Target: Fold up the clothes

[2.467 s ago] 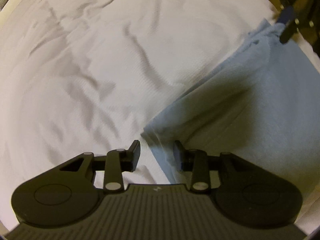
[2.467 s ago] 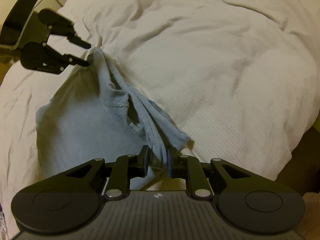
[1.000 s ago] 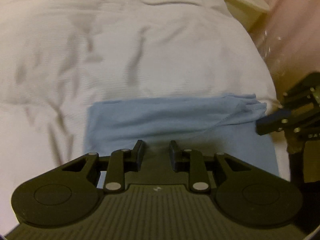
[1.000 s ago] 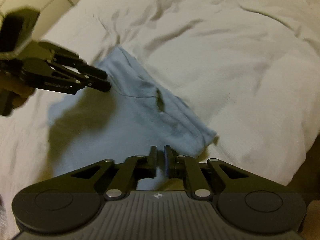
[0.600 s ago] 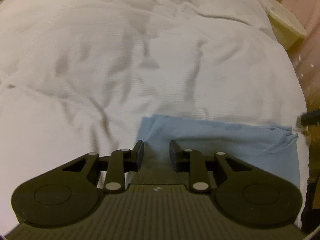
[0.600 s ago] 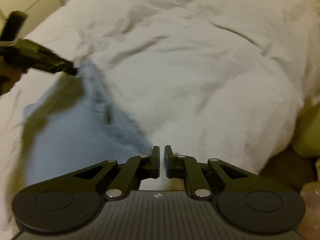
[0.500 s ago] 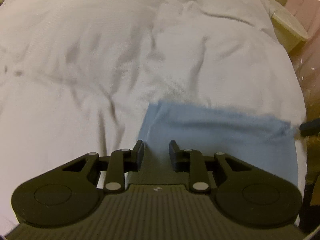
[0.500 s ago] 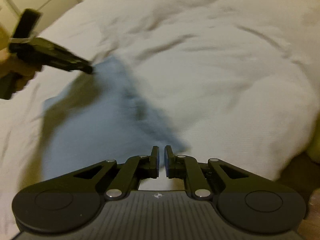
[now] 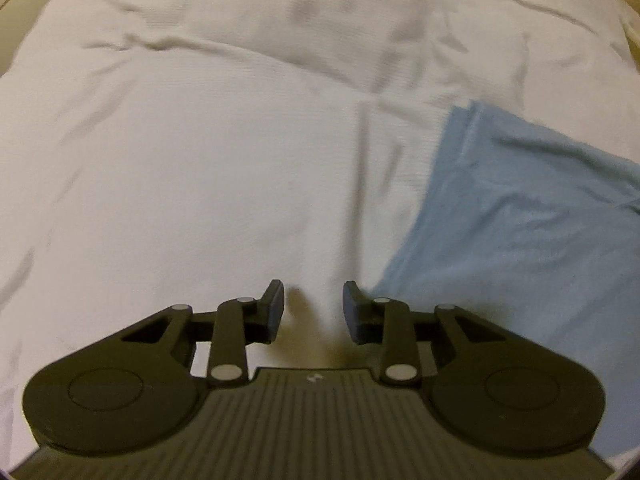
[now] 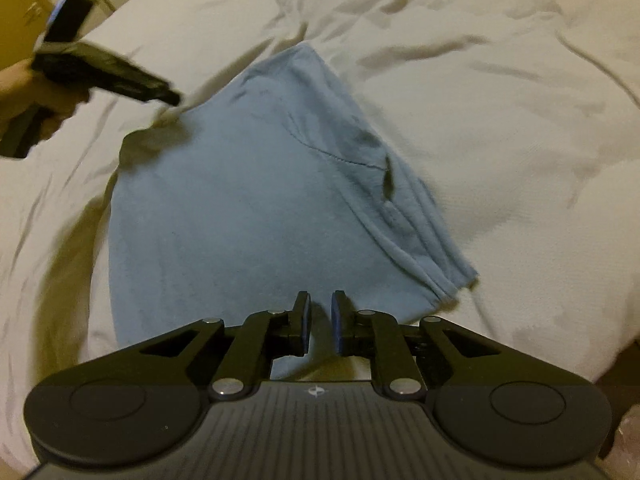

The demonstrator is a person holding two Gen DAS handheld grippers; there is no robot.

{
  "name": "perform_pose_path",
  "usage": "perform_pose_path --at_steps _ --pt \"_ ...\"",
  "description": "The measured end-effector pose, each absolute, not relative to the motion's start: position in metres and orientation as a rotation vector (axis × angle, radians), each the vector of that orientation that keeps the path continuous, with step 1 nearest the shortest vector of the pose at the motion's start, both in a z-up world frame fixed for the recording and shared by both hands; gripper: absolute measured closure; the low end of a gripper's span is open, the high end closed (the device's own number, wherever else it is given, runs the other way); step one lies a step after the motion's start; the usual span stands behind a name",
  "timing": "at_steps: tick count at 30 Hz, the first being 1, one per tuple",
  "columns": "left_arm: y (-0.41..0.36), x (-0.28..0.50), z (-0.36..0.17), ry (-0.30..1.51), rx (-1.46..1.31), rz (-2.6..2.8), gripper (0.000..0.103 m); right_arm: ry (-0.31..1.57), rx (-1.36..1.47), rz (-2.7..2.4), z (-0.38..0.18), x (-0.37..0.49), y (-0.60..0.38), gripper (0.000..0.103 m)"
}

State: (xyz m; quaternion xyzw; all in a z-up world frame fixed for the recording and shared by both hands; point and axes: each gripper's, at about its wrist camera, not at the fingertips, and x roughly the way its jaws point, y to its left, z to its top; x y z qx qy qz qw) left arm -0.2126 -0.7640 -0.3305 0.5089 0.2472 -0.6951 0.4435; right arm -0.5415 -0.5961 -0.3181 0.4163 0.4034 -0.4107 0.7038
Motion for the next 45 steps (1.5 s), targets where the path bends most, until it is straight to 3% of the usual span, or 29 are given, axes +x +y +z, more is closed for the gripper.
perform_pose_path --at_steps 6,15,23,26,28,29,31,35,38,41,43,45 --pt "-0.702 -0.194 -0.312 0.609 1.186 -1.874 0.076 0.836 0.927 -0.968 -0.299 -0.499 -0.559 0.084" --pt "-0.672 -0.201 -0.352 0.497 1.264 -1.936 0.071 0.798 0.988 -1.094 -0.327 -0.435 -0.504 0.084" --pt "-0.662 -0.182 -0.353 0.369 1.237 -1.984 0.069 0.933 0.870 -1.164 -0.321 -0.441 -0.448 0.083" --pt "-0.632 -0.186 -0.353 0.069 1.313 -2.068 0.066 0.994 0.737 -1.178 -0.307 -0.429 -0.433 0.077" --pt "-0.611 -0.190 -0.353 -0.162 1.361 -2.115 0.055 1.030 0.586 -1.172 -0.300 -0.410 -0.427 0.058" --pt "-0.600 -0.192 -0.353 -0.280 1.383 -2.133 0.053 1.038 0.522 -1.166 -0.299 -0.400 -0.427 0.055" --pt "-0.578 -0.196 -0.353 -0.520 1.418 -2.158 0.048 1.059 0.420 -1.151 -0.303 -0.379 -0.430 0.055" --pt "-0.564 -0.210 -0.383 -0.832 1.465 -2.166 0.048 1.156 0.266 -1.131 -0.331 -0.345 -0.441 0.058" --pt "-0.564 -0.218 -0.405 -1.046 1.459 -2.118 0.051 1.221 0.144 -1.138 -0.350 -0.333 -0.440 0.058" --pt "-0.572 -0.223 -0.422 -1.186 1.441 -2.041 0.060 1.247 0.041 -1.158 -0.363 -0.329 -0.439 0.058" --pt "-0.581 -0.225 -0.431 -1.220 1.440 -1.993 0.081 1.256 0.006 -1.188 -0.367 -0.332 -0.438 0.067" --pt "-0.589 -0.226 -0.438 -1.218 1.441 -1.965 0.086 1.266 -0.009 -1.209 -0.370 -0.336 -0.440 0.075"
